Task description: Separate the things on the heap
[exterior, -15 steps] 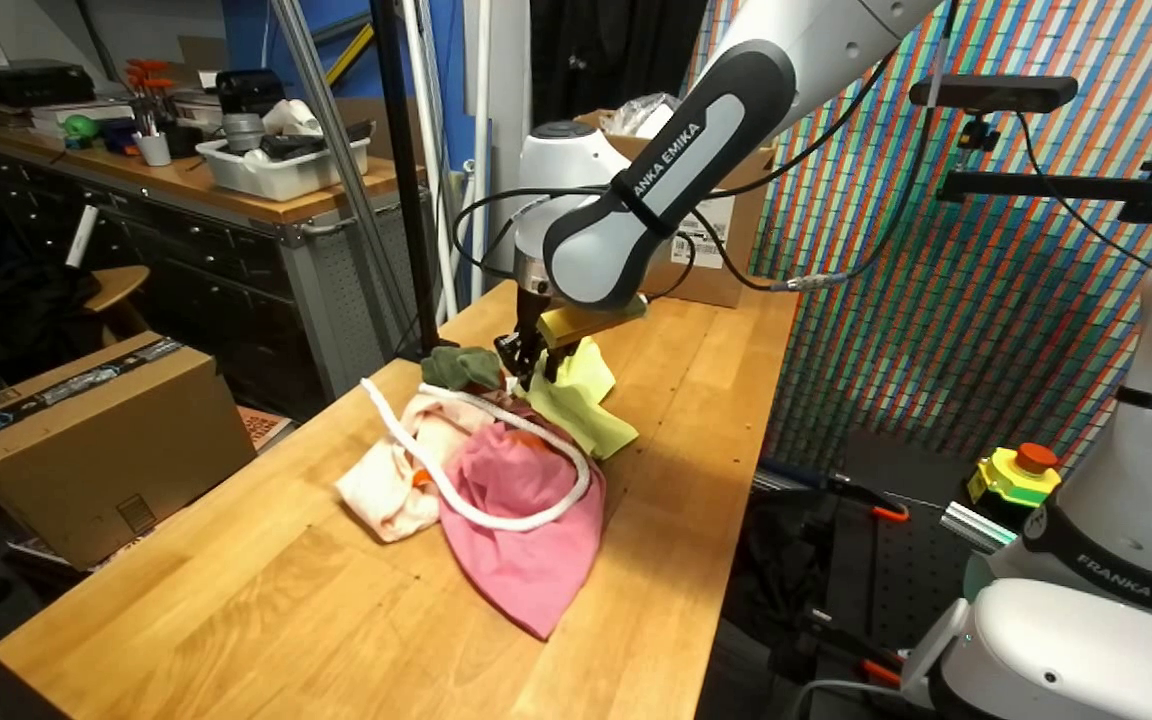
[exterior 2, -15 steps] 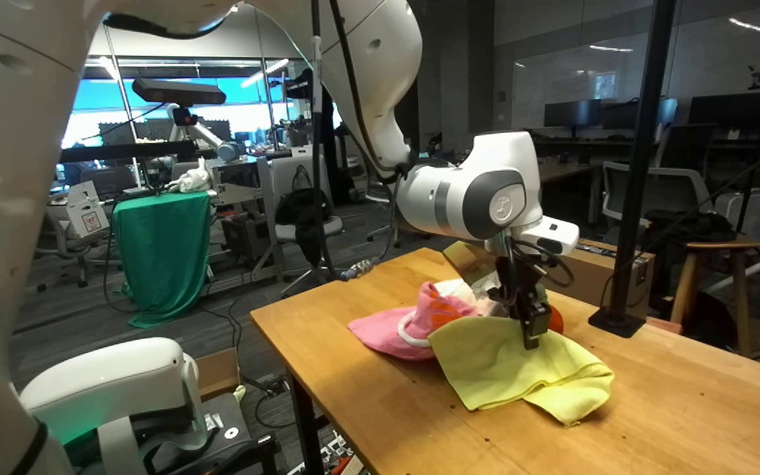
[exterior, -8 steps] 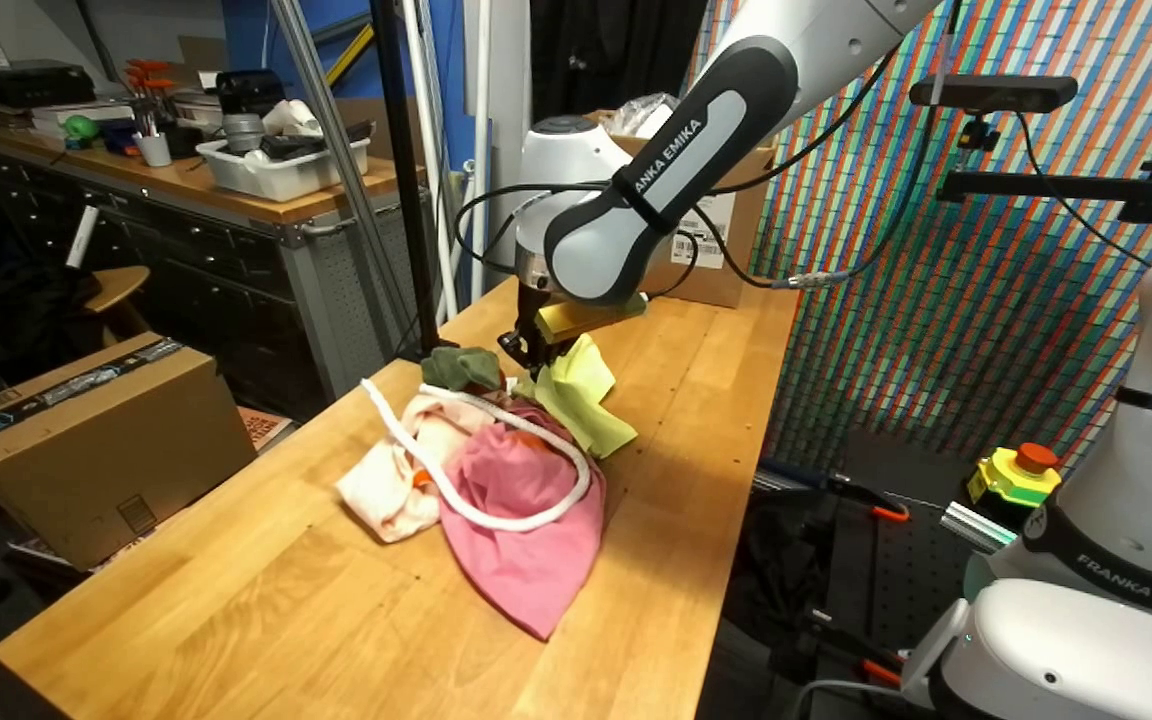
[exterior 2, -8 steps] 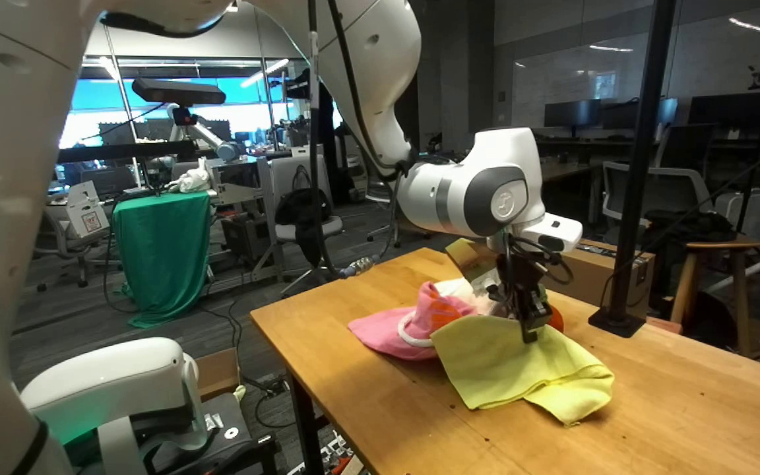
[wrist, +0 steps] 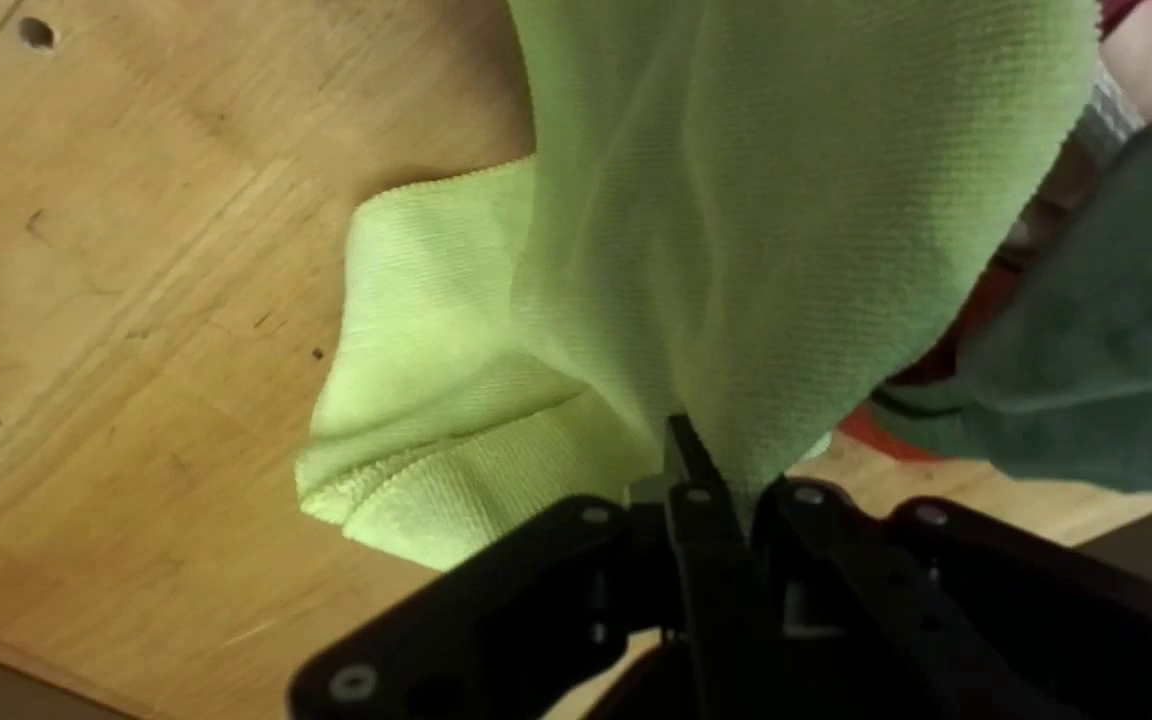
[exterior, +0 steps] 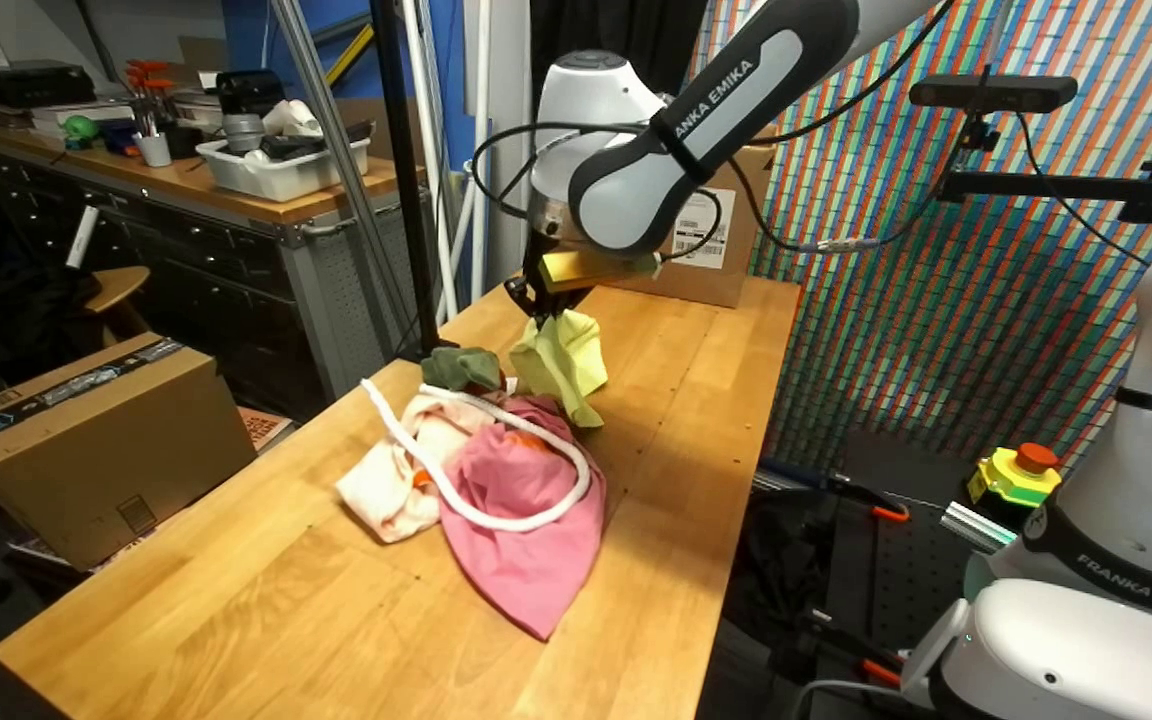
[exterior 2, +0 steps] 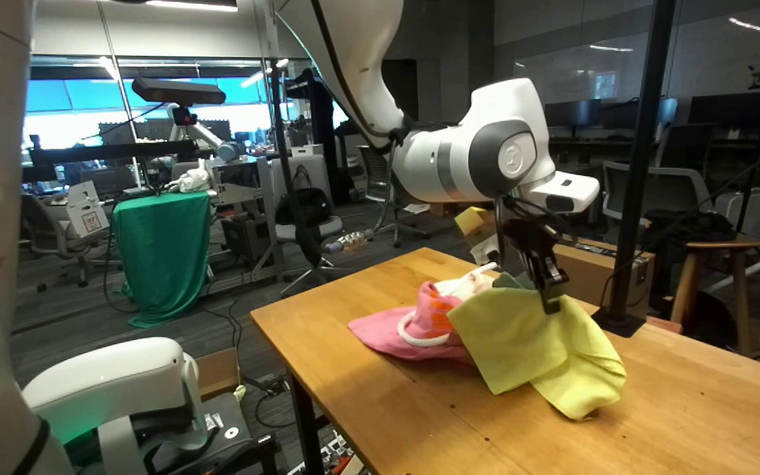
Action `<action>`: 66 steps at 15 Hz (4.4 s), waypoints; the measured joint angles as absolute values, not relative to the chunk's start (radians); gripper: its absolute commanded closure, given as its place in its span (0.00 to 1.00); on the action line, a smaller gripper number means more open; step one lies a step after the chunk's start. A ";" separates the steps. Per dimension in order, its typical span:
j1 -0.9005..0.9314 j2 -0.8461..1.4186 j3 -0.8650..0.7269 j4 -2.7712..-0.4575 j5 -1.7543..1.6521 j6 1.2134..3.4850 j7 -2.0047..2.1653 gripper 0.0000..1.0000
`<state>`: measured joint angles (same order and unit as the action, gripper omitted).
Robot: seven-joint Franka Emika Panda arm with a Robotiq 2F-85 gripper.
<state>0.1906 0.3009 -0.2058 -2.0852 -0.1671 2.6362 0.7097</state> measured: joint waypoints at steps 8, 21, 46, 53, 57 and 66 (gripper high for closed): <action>0.167 0.114 -0.222 -2.149 -0.413 2.624 0.996 0.94; -0.053 0.011 -0.210 -2.262 -0.665 2.473 1.302 0.94; -0.085 0.086 -0.119 -2.254 -0.593 2.302 1.387 0.00; 0.001 0.029 -0.006 -2.314 -0.200 2.305 1.066 0.00; 0.032 0.024 0.031 -2.327 0.005 2.288 0.879 0.00; 0.083 0.061 0.081 -2.351 0.164 2.225 0.661 0.00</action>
